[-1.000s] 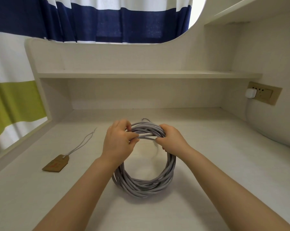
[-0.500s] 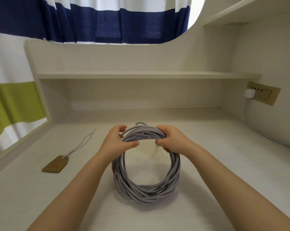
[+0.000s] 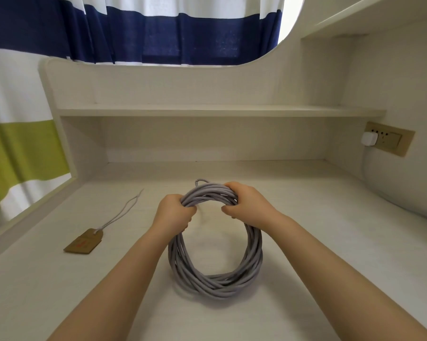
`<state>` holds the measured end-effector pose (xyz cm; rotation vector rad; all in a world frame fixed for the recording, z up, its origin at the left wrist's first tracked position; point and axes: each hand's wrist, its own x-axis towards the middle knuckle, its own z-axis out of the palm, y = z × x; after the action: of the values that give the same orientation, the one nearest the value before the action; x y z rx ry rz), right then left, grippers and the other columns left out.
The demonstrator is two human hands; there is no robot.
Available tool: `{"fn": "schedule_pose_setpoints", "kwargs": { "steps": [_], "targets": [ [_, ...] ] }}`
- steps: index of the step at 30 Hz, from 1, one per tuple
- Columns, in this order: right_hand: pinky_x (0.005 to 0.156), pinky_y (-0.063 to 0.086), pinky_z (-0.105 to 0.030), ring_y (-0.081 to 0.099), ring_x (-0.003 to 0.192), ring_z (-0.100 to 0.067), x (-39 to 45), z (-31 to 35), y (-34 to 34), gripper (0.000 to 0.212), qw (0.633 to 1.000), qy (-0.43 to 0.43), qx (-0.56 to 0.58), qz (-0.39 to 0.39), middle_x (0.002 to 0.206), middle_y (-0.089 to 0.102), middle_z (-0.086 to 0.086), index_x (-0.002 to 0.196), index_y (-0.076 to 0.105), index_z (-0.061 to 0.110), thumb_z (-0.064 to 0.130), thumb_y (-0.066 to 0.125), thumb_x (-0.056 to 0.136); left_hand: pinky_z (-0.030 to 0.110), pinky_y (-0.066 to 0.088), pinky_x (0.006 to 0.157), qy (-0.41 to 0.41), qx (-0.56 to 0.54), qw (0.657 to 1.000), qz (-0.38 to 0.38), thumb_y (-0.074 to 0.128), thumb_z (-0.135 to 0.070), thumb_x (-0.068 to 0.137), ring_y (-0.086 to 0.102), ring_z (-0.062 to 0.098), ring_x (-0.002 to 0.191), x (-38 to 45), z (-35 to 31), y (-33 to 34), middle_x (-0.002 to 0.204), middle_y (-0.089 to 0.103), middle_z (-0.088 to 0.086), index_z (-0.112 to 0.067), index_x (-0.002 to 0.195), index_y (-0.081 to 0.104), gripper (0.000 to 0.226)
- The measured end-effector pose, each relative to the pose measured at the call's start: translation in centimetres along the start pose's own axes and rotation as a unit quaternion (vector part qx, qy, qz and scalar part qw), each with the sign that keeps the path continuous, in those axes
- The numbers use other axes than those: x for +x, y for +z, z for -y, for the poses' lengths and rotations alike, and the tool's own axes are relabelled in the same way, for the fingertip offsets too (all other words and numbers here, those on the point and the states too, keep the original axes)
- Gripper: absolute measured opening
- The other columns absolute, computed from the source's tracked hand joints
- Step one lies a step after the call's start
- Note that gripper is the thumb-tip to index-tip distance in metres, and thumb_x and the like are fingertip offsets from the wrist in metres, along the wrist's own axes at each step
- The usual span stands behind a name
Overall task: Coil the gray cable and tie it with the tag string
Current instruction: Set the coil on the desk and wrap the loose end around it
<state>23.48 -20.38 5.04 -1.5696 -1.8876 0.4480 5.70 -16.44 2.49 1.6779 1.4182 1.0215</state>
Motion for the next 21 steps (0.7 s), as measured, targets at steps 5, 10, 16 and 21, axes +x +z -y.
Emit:
{"fn": "schedule_pose_setpoints", "kwargs": {
  "steps": [5,10,16,21],
  "targets": [
    [0.094,0.041,-0.037,0.048,0.119,-0.027,-0.2,-0.2,1.0,0.062,0.992,0.000,-0.103,-0.075,0.135,0.048,-0.007,0.138,0.032,0.013,0.026,0.057,0.083,0.025,0.034,0.044,-0.028,-0.020,0.999,-0.007,0.055,-0.001,0.080,0.040,0.023,0.042,0.2,0.2,0.1,0.051,0.048,0.011,-0.006,0.058,0.052,0.022],
    [0.096,0.044,-0.041,0.055,0.111,-0.040,-1.7,0.5,2.8,0.051,0.919,-0.189,-0.235,-0.253,0.119,0.058,-0.022,0.115,0.056,-0.004,0.006,0.066,0.065,0.027,0.033,0.045,-0.092,-0.137,0.984,-0.060,0.058,-0.002,0.080,0.036,0.023,0.042,0.4,0.6,0.2,0.051,0.043,0.010,-0.007,0.057,0.050,0.025],
    [0.085,0.049,-0.033,0.060,0.097,-0.017,-2.5,1.1,4.4,0.045,0.986,-0.031,-0.083,0.141,0.107,0.066,0.001,0.117,0.058,0.018,0.044,0.057,0.082,0.029,0.037,0.046,-0.171,-0.259,0.946,-0.095,0.062,-0.011,0.082,0.040,0.019,0.044,0.2,1.7,1.3,0.052,0.046,0.007,-0.006,0.059,0.051,0.026],
    [0.062,0.036,-0.031,0.058,0.084,-0.028,-2.5,0.6,6.4,0.035,0.966,-0.067,-0.197,0.151,0.093,0.064,-0.005,0.100,0.054,0.016,0.038,0.063,0.074,0.030,0.039,0.049,-0.254,-0.395,0.877,-0.101,0.057,-0.010,0.088,0.045,0.018,0.040,-0.1,2.1,2.7,0.033,0.046,0.003,-0.005,0.056,0.048,0.033]
  ]
}}
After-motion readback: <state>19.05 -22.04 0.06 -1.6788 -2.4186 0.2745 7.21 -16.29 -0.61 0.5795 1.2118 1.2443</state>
